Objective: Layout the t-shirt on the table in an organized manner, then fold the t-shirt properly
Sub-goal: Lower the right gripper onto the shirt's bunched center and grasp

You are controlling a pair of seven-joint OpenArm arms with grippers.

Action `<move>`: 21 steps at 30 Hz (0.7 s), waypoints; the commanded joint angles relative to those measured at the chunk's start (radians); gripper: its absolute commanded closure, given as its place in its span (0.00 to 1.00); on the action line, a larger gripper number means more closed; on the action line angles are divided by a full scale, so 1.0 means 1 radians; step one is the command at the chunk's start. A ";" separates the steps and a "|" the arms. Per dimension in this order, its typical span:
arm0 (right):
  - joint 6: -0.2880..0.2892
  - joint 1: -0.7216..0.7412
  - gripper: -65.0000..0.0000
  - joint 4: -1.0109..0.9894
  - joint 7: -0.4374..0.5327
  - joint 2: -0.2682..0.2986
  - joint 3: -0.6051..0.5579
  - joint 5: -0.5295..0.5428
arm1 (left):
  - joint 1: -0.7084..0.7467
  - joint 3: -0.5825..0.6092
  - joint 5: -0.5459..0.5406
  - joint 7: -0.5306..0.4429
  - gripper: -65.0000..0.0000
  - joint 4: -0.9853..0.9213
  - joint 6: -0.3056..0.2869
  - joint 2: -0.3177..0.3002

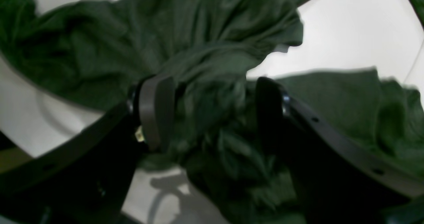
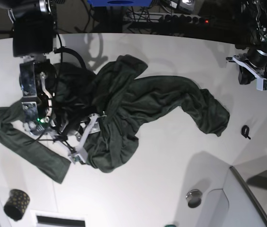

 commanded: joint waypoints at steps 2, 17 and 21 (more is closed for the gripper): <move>0.001 0.051 0.44 -0.077 0.052 -0.005 -0.002 0.009 | 0.003 -0.007 -0.007 -0.025 0.91 0.023 0.000 -0.013; 0.001 0.126 1.00 -0.280 0.112 -0.003 -0.002 0.009 | 0.000 -0.007 -0.007 -0.025 0.92 0.017 -0.001 -0.010; 0.001 0.123 1.00 -0.277 0.111 -0.003 -0.001 0.009 | -0.003 -0.006 -0.007 -0.025 0.92 0.017 -0.001 -0.010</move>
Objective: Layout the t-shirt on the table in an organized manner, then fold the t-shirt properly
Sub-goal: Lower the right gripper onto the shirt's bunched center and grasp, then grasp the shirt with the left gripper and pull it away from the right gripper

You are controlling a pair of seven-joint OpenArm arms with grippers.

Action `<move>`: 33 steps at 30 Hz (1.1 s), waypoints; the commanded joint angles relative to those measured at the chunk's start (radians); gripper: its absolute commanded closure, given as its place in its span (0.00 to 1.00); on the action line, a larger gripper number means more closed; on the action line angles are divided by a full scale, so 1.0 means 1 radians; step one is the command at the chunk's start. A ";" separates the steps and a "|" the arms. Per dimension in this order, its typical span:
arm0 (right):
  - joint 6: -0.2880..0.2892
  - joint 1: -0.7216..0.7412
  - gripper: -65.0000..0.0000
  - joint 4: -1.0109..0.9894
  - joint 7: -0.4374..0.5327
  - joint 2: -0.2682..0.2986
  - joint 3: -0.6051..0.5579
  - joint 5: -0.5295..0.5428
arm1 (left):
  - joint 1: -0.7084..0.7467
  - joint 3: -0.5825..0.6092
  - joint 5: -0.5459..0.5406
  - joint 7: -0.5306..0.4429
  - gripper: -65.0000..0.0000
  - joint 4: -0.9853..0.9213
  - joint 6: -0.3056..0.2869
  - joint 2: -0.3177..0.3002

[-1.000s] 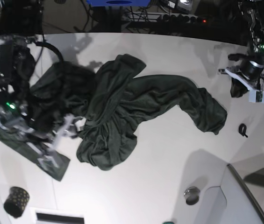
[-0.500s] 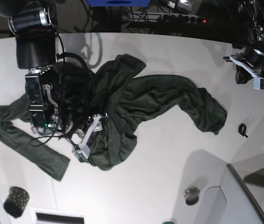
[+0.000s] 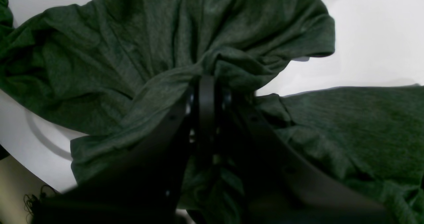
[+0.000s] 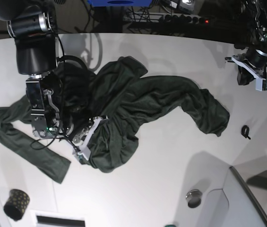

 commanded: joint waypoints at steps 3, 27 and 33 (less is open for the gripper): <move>0.007 -0.003 0.99 0.072 -0.002 0.000 0.009 0.015 | -0.004 -0.006 -0.007 -0.021 0.92 0.013 0.003 -0.013; 0.382 -0.424 0.99 0.857 -0.305 -0.002 0.004 0.021 | -0.136 0.208 -0.005 -0.021 0.92 -0.123 0.026 -0.009; 0.382 -0.361 0.99 0.847 -0.305 -0.006 0.005 0.021 | -0.294 0.398 0.067 -0.023 0.92 -0.255 0.150 -0.003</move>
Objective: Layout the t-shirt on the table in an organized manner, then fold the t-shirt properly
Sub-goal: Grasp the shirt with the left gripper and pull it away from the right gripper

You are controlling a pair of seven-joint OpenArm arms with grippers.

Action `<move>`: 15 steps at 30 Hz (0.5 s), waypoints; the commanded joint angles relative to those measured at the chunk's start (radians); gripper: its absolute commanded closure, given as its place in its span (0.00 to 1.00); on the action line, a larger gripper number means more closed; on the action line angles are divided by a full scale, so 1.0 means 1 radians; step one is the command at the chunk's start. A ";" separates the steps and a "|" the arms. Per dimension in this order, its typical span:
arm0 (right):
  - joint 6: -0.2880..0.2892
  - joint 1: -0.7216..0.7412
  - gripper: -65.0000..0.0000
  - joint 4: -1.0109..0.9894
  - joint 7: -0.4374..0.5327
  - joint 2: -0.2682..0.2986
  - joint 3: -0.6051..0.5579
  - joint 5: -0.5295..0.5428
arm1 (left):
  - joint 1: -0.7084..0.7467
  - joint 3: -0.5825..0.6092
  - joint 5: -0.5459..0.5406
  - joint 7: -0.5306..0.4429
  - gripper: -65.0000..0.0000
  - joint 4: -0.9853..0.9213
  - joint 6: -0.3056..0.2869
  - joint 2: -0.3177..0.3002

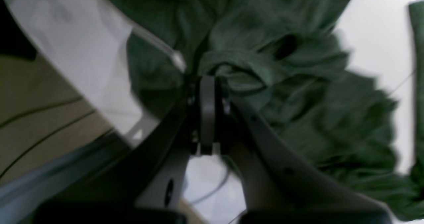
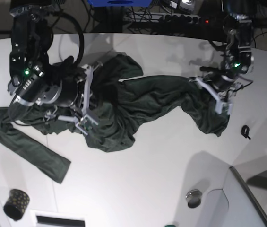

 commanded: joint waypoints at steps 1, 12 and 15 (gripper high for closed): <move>0.015 0.025 0.99 0.017 0.018 -0.001 0.000 0.014 | -0.035 0.026 0.024 -0.019 0.92 -0.011 -0.001 -0.004; 0.016 0.168 0.99 0.021 -0.084 0.007 0.003 0.351 | -0.353 0.182 0.287 -0.067 0.92 -0.404 0.001 0.182; 0.016 0.162 0.99 0.014 -0.096 0.005 -0.003 0.426 | -0.442 0.187 0.314 -0.151 0.92 -0.539 0.050 0.219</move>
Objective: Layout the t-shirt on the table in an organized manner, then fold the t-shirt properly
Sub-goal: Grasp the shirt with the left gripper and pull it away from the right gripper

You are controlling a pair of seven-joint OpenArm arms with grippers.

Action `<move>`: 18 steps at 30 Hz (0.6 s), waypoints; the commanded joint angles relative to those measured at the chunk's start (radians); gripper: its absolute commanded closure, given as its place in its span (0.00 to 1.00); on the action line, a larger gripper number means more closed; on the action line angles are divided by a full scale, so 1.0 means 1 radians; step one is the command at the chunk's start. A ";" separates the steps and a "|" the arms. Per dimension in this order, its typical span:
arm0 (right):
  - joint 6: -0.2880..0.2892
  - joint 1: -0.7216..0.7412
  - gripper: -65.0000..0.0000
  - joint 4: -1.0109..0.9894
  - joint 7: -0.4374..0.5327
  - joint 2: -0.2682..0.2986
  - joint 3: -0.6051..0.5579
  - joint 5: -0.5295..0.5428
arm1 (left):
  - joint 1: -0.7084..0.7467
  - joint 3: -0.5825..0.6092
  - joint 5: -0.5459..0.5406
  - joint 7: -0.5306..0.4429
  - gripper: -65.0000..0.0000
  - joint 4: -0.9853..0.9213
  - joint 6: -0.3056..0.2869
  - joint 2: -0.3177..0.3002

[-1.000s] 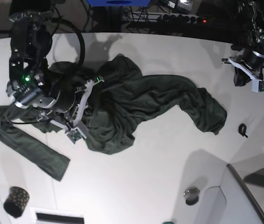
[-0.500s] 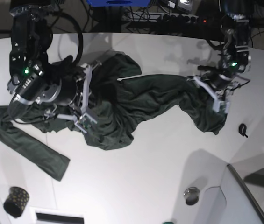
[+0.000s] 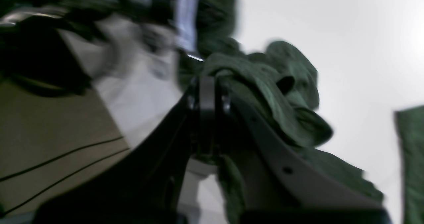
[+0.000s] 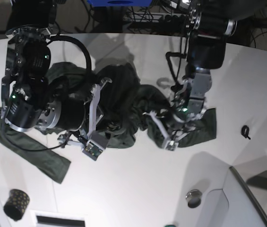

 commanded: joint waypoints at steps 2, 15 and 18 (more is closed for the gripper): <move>0.012 -0.008 0.99 0.007 0.014 -0.001 -0.006 0.046 | -0.072 0.002 0.008 -0.002 0.92 -0.099 0.026 0.020; 0.012 0.005 0.99 -0.329 0.154 0.018 -0.259 0.059 | -0.161 -0.038 0.002 0.106 0.92 0.078 0.032 0.028; 0.012 0.048 0.98 -0.450 0.197 0.019 -0.305 0.056 | -0.084 -0.127 0.004 0.208 0.92 0.319 0.026 0.019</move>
